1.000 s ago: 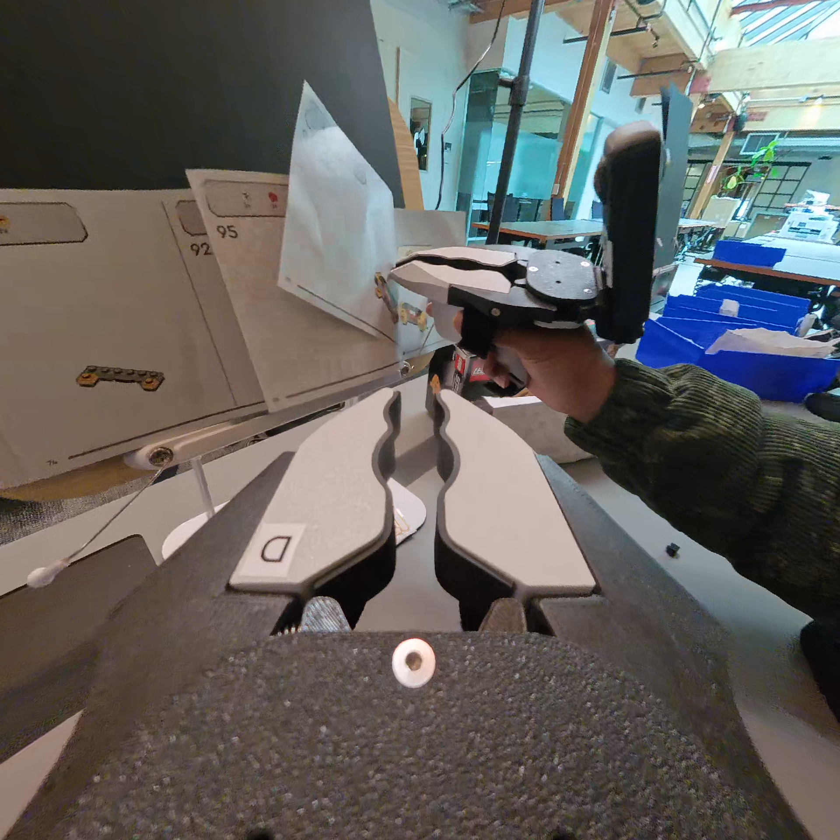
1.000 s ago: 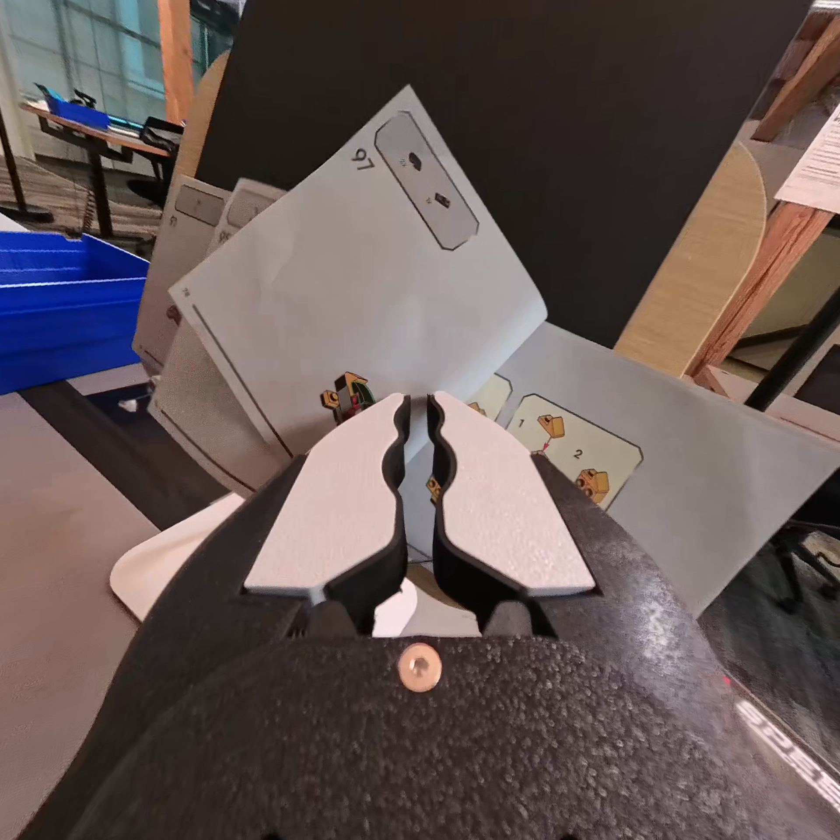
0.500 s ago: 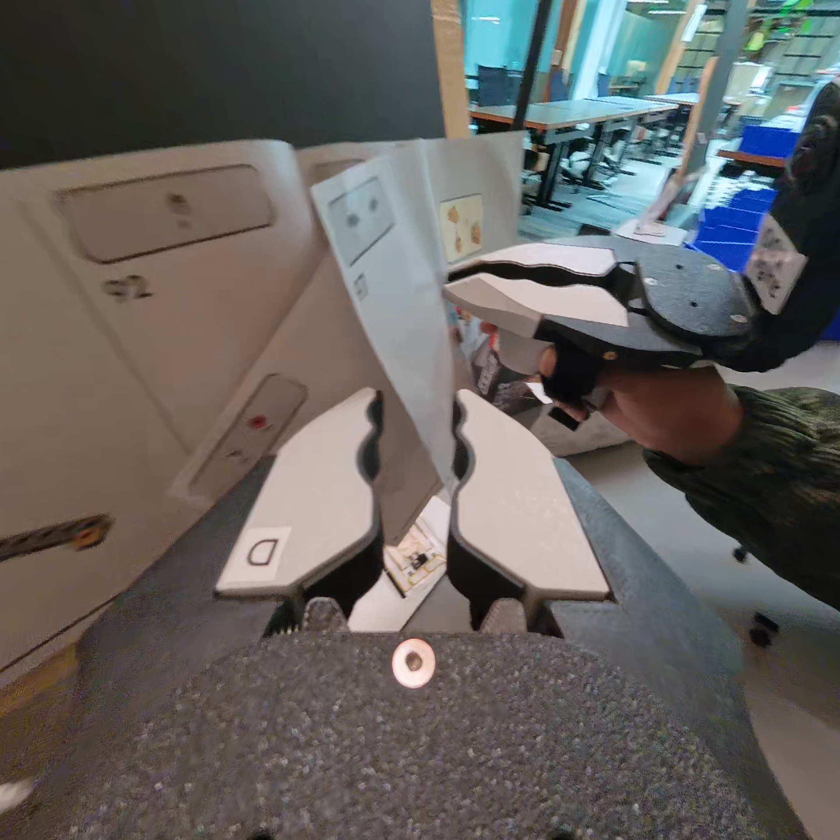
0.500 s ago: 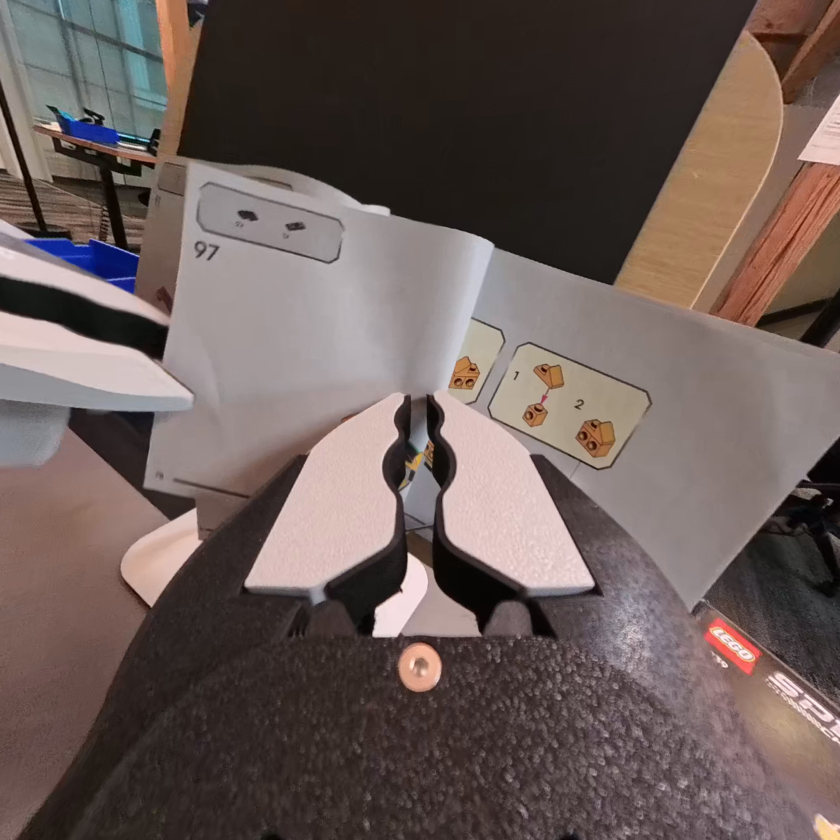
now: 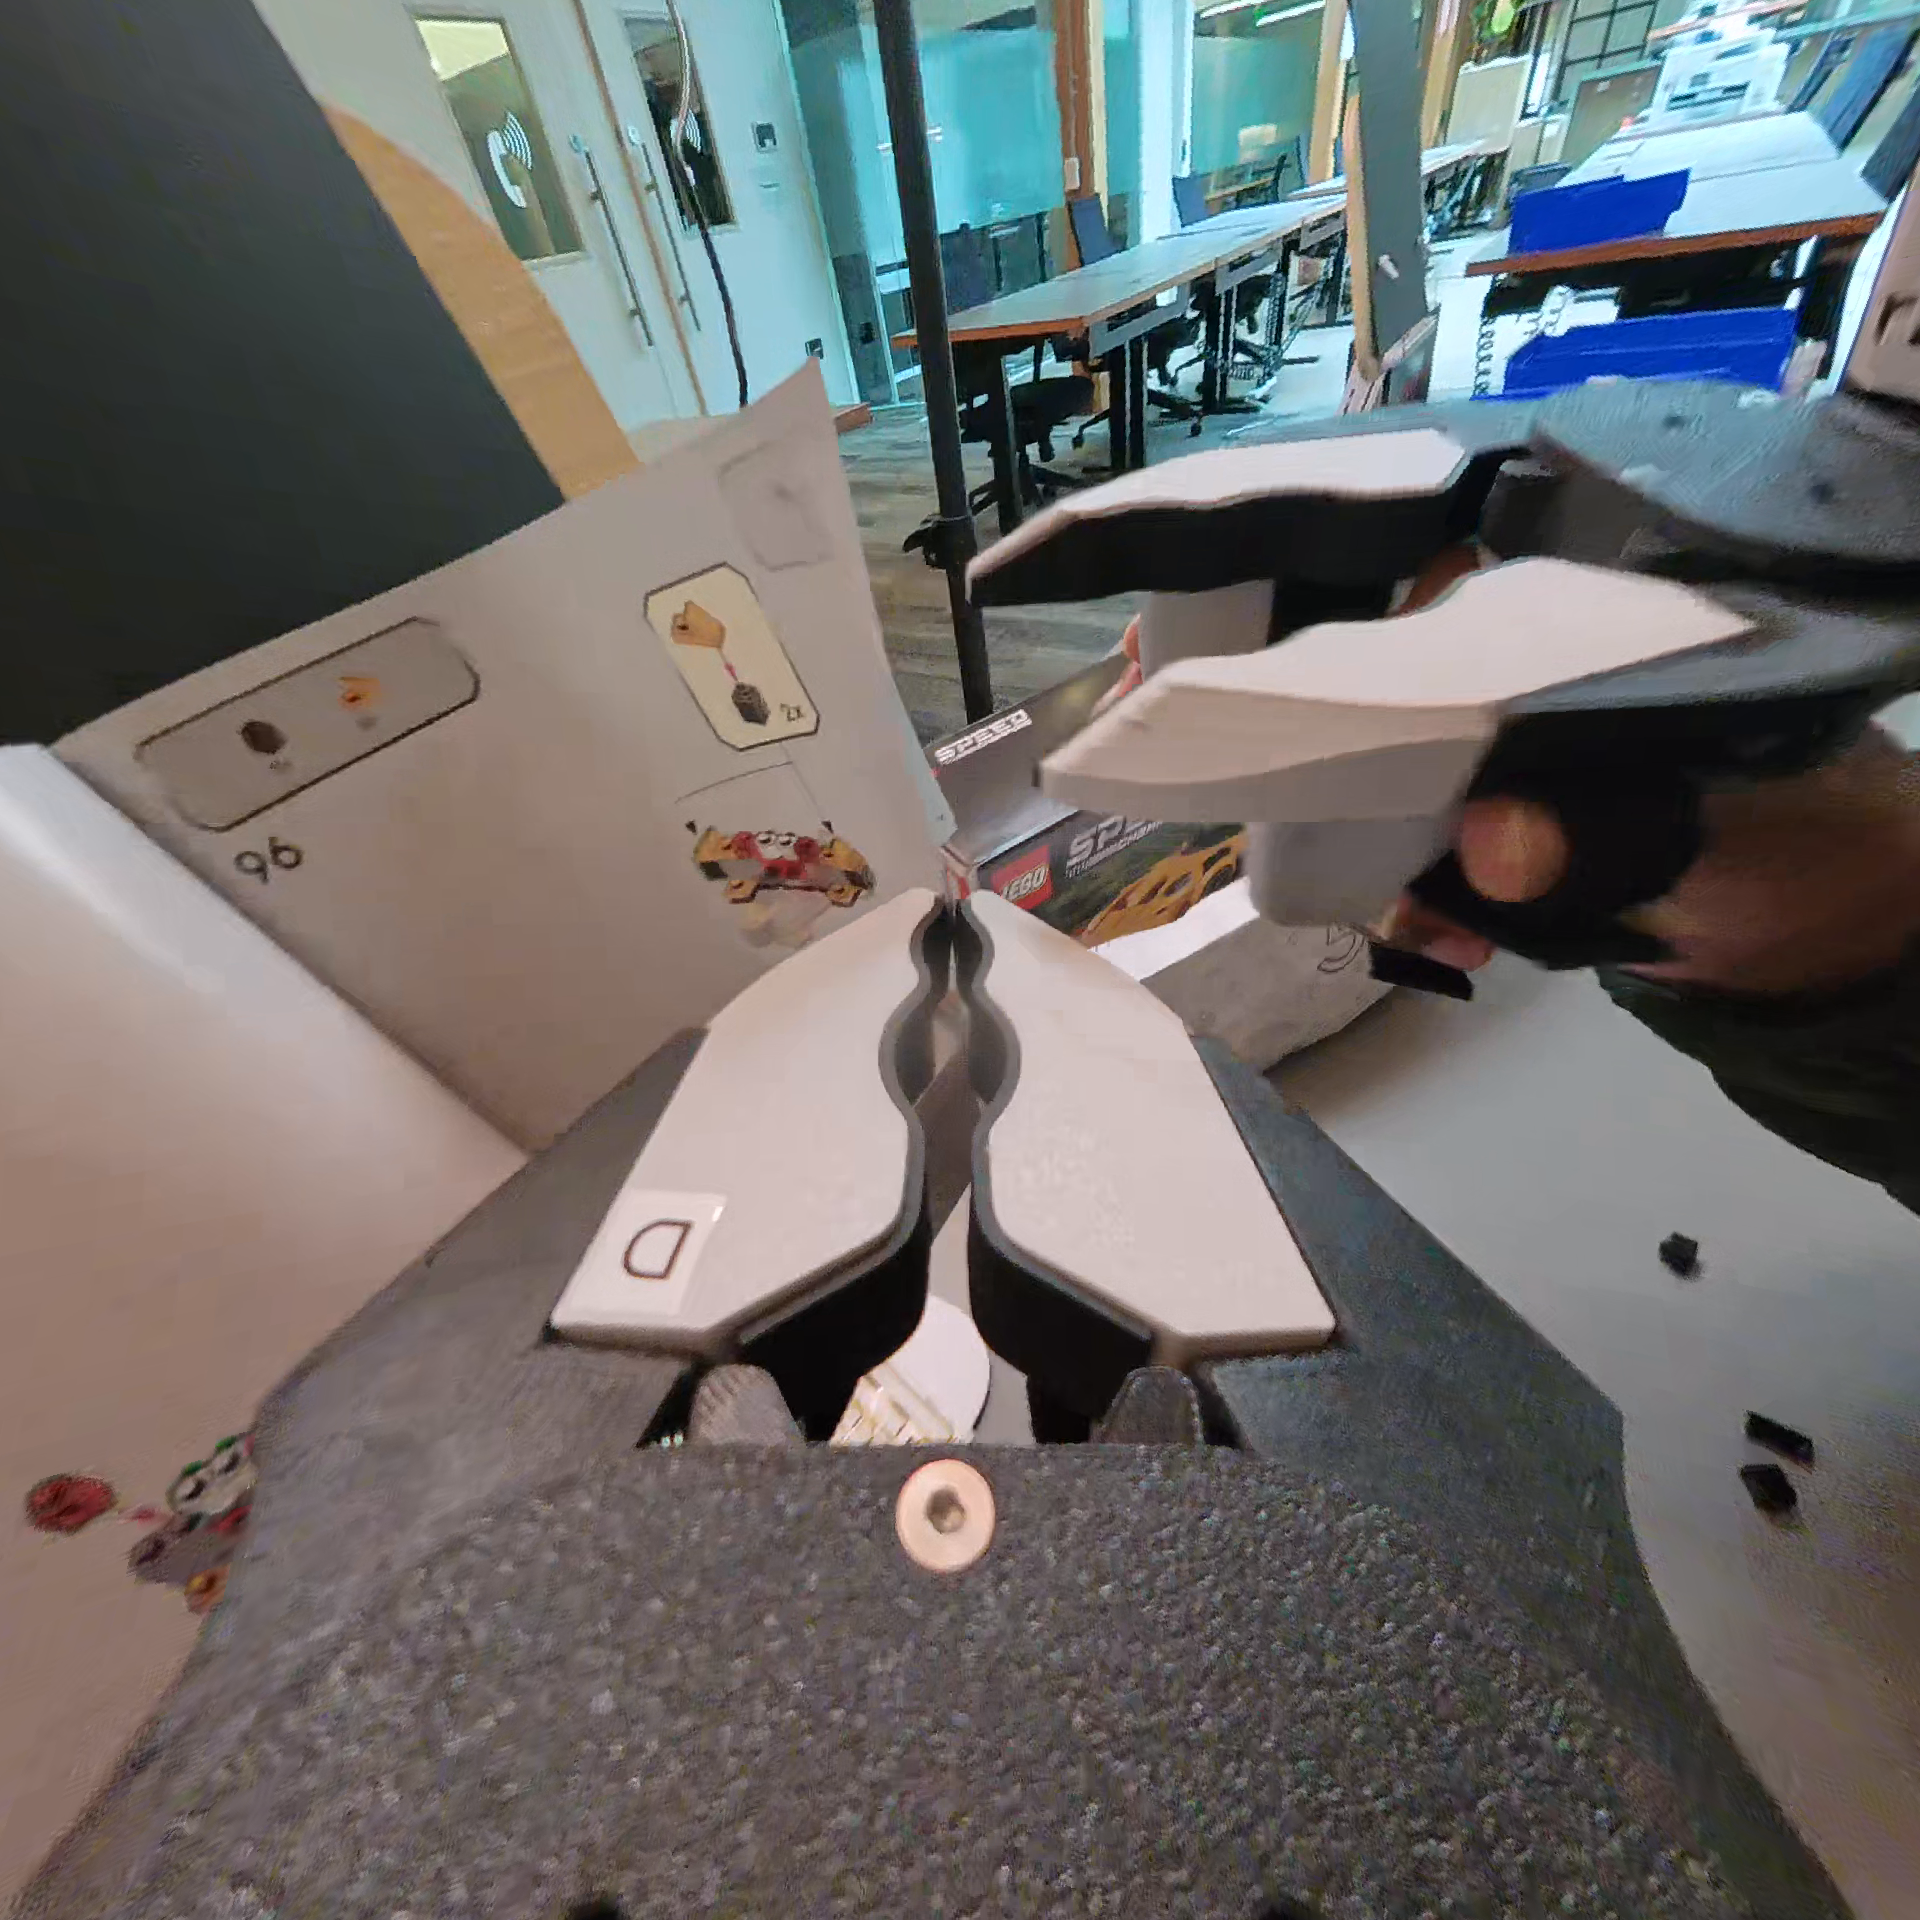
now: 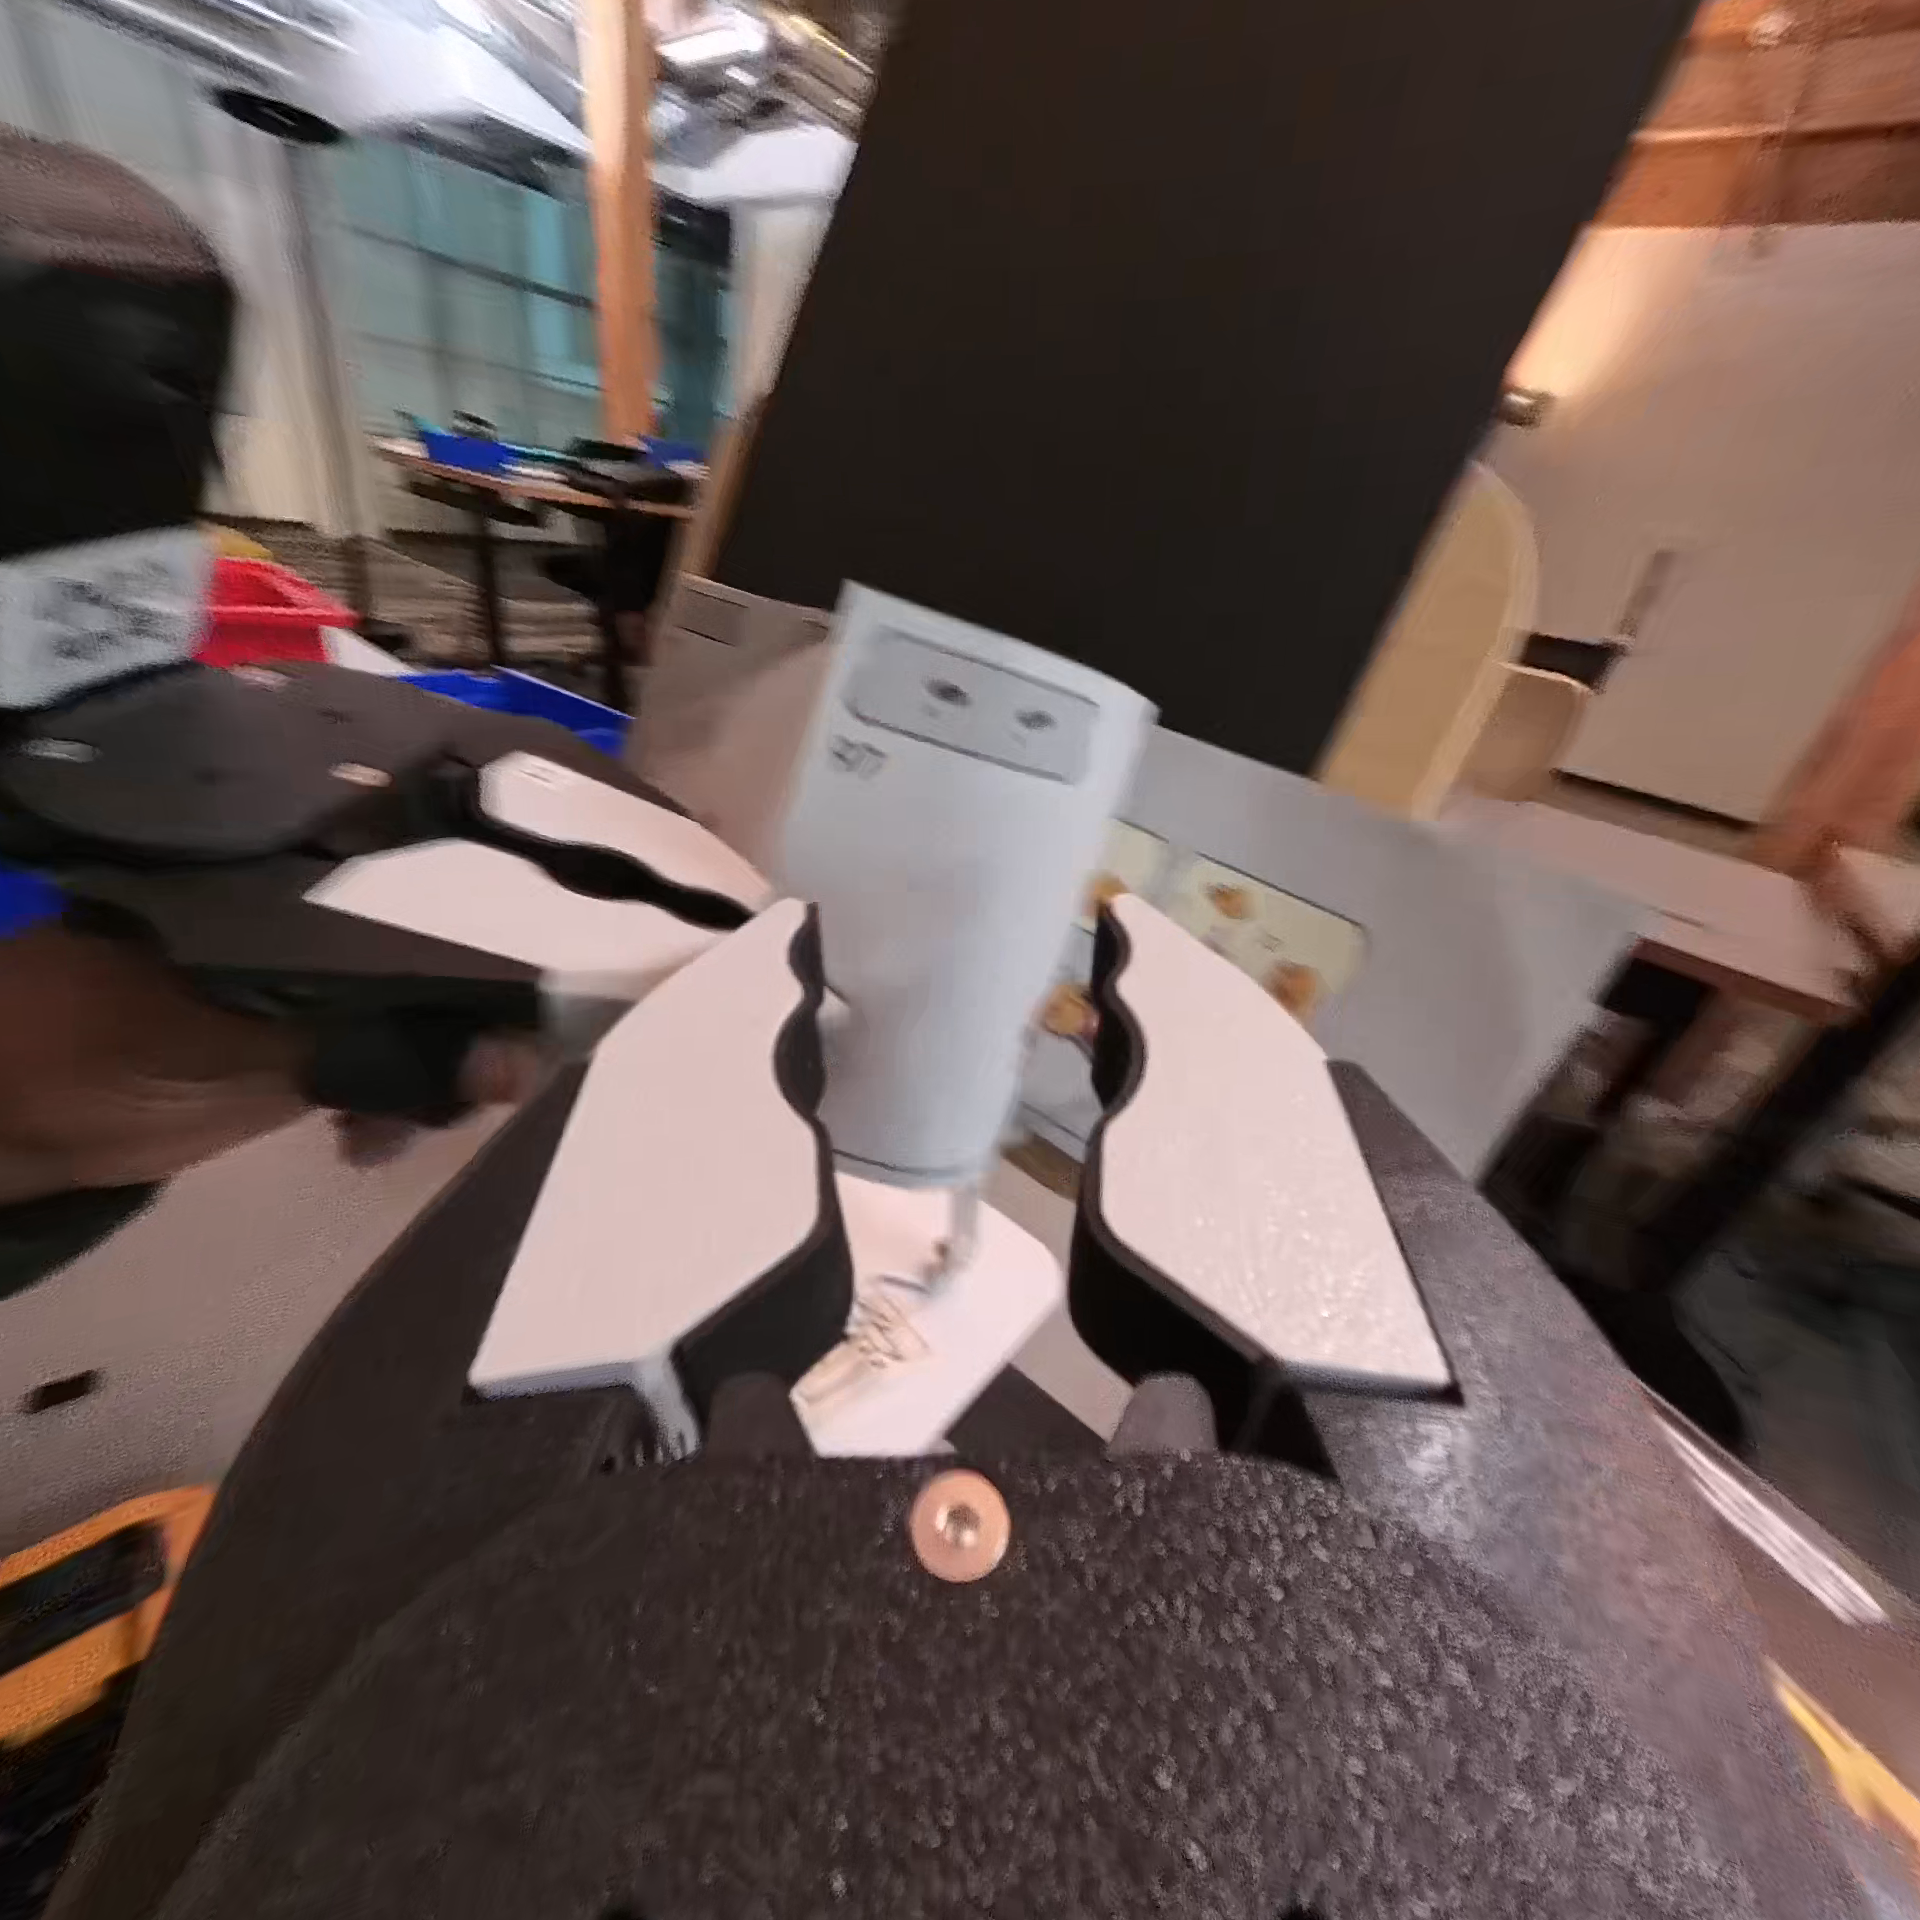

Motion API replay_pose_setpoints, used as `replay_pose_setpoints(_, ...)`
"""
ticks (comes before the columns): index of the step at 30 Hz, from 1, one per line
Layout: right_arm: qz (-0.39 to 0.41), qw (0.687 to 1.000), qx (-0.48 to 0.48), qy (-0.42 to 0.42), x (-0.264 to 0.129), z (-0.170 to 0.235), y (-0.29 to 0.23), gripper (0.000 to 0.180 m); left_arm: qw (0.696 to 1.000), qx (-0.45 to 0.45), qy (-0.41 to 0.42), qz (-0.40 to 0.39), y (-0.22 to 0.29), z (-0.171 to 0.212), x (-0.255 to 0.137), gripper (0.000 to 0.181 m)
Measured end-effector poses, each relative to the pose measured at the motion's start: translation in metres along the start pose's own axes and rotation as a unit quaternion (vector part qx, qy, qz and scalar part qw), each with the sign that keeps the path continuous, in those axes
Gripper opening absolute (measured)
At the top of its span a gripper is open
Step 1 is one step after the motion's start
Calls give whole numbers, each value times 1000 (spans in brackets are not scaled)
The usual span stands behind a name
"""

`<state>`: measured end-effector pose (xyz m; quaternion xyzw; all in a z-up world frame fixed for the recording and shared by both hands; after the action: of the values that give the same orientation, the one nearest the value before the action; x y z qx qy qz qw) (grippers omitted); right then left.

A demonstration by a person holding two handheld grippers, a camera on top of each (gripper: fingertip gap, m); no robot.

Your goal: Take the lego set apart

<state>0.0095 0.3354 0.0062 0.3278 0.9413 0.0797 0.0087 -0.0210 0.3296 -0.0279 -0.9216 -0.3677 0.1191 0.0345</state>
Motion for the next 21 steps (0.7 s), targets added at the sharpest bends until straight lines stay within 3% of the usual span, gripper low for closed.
replay_pose_setpoints(2,47,997,39,-40,-1,23,27,38,1000,-13,4,0,-1,-3,3,0)
replay_pose_setpoints(5,54,985,145,-78,8,57,49,35,999,-32,13,-5,-6,-6,4,0)
replay_pose_setpoints(10,65,967,219,-113,42,74,58,35,998,-59,27,11,-1,-11,10,1)
replay_pose_setpoints(12,67,959,246,-121,52,80,58,21,997,-67,31,21,3,-15,16,2)
replay_pose_setpoints(13,72,957,254,-119,54,83,59,13,996,-71,32,33,8,-17,20,4)
replay_pose_setpoints(17,56,945,314,-72,49,89,61,11,987,-72,49,136,38,-27,23,22)
replay_pose_setpoints(20,50,927,372,-23,44,98,61,10,973,-70,82,206,52,-38,11,20)
replay_pose_setpoints(21,50,918,394,-7,42,101,61,10,976,-69,75,193,46,-37,12,19)
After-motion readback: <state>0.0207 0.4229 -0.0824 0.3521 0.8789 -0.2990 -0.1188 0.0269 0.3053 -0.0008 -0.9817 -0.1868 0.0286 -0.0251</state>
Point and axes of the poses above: each gripper's, where its closed fingertips meet, x out along the fingers, z out of its underside, y = z × x across the jaws, the point moved 1 cm from there along -x, back along the fingers, and after that the axes turned 2 degrees about -y, right-handed, at the moved point
